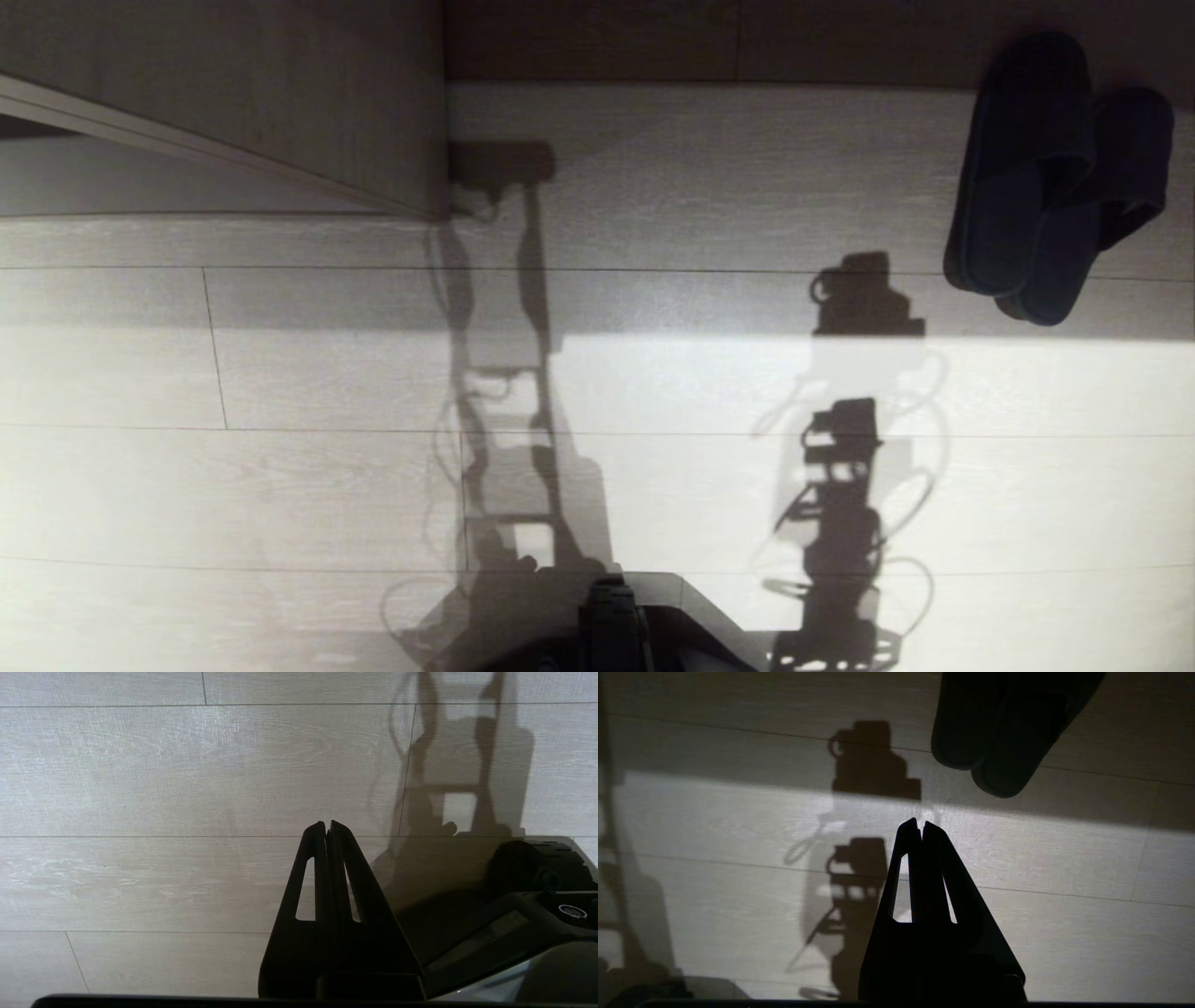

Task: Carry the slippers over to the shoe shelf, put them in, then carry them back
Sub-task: Pick up the slippers on the floor

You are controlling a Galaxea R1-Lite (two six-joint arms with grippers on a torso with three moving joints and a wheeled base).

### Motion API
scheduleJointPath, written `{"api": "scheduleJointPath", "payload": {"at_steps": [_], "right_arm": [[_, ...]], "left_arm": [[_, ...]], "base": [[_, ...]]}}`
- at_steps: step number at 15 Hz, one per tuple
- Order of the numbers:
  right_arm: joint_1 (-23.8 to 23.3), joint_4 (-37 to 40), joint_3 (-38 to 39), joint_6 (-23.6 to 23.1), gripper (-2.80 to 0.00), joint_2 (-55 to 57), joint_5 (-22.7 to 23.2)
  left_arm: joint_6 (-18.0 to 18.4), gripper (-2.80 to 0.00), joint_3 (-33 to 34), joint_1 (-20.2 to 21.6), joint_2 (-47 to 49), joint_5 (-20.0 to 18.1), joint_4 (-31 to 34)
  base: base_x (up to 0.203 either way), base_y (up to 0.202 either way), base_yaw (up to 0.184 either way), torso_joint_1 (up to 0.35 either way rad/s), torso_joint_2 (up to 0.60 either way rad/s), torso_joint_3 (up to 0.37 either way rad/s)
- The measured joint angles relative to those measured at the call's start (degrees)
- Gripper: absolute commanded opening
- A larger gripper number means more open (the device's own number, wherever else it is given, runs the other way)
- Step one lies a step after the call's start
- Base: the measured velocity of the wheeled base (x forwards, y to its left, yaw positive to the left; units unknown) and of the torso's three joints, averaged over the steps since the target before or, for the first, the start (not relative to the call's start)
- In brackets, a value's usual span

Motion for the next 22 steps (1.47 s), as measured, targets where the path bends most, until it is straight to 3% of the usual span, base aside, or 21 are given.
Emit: {"api": "scheduleJointPath", "payload": {"at_steps": [6,15,16,22], "right_arm": [[-11.2,-13.9,-5.2,0.1,-2.8,25.5,-1.1],[-17.0,-39.0,-6.8,-0.2,-2.8,53.5,-1.1],[-17.1,-40.8,-6.8,-0.2,0.0,55.1,-1.0],[-17.1,-44.7,-10.5,0.7,0.0,61.9,-0.7]], "left_arm": [[0.0,-2.8,0.0,0.0,0.0,0.0,0.0],[0.0,-2.8,0.0,0.0,0.0,0.0,0.0],[0.0,-2.8,0.0,0.0,0.0,0.0,0.0],[0.0,-2.8,0.0,0.0,0.0,0.0,0.0]], "base": [[0.0,0.0,0.0,0.0,0.0,0.0],[0.0,0.0,0.0,0.0,0.0,0.0],[0.0,0.0,0.0,0.0,0.0,0.0],[0.0,0.0,0.0,0.0,0.0,0.0]]}}
